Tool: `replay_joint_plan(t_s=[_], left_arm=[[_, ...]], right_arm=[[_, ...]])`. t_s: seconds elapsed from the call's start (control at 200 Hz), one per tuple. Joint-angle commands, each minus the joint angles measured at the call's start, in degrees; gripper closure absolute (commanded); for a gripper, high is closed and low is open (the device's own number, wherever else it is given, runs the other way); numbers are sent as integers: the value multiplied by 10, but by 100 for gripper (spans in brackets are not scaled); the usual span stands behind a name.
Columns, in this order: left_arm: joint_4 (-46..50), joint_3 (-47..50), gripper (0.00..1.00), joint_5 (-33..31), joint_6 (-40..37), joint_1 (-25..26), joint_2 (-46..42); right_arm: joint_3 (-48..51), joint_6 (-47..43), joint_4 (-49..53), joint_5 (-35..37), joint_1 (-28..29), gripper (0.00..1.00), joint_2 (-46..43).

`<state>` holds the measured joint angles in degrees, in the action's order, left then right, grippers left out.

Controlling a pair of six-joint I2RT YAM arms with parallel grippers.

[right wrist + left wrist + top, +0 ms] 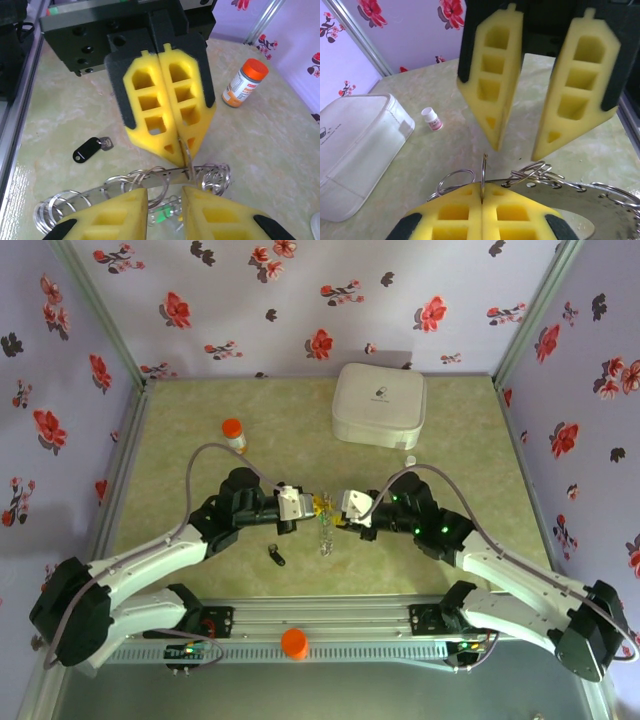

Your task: Put the keys on the keyring

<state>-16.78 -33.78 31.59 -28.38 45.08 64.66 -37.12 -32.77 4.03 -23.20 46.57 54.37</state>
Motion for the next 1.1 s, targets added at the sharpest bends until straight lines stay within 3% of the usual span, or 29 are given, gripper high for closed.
replay_joint_plan(t_s=[0.0,0.49,0.675,0.79,1.095], left_arm=[[-35,5,100,32,14,4,2],[-23,0,100,42,-16,14,10],[-21,0,100,42,-20,19,10],[-22,-2,100,41,-20,20,9],[-58,8,95,26,-15,26,8]], right_arm=[[-19,7,-22,23,6,76,6],[-20,12,-28,12,14,79,13],[-22,8,-25,5,17,88,17],[-23,6,-17,4,18,100,17],[-27,14,-6,-27,21,100,22]])
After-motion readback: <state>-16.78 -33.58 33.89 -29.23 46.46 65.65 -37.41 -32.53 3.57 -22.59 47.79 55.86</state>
